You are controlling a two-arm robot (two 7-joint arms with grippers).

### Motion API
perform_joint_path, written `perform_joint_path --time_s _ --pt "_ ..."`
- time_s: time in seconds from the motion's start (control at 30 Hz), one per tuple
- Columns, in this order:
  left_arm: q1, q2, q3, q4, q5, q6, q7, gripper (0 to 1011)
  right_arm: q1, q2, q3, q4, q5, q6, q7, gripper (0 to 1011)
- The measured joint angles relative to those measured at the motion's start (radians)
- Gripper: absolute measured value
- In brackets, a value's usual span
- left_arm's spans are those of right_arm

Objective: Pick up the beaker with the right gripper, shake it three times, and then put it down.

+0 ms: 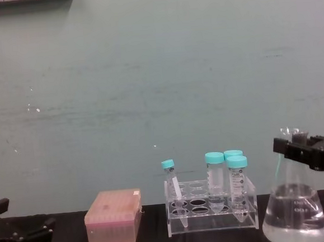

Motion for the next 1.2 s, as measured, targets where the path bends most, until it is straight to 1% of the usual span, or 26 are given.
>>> perform_joint_path --time_s 0.37,0.53,0.77,0.9,1.2 --pt "0.000 0.000 0.000 0.000 0.000 0.000 0.000 1000 -0.014 -0.001 -0.002 0.001 0.012 0.016 0.001 461" --pt "0.000 0.000 0.000 0.000 0.000 0.000 0.000 1000 -0.014 -0.001 -0.007 0.002 0.009 0.017 0.000 461" --pt "0.000 0.000 0.000 0.000 0.000 0.000 0.000 1000 -0.008 -0.002 -0.019 0.014 -0.010 0.015 -0.004 461" --pt "0.000 0.000 0.000 0.000 0.000 0.000 0.000 1000 -0.002 0.000 -0.031 0.019 -0.032 0.007 -0.004 461" --pt "0.000 0.000 0.000 0.000 0.000 0.000 0.000 1000 0.008 -0.004 -0.041 0.029 -0.059 -0.001 -0.003 461"
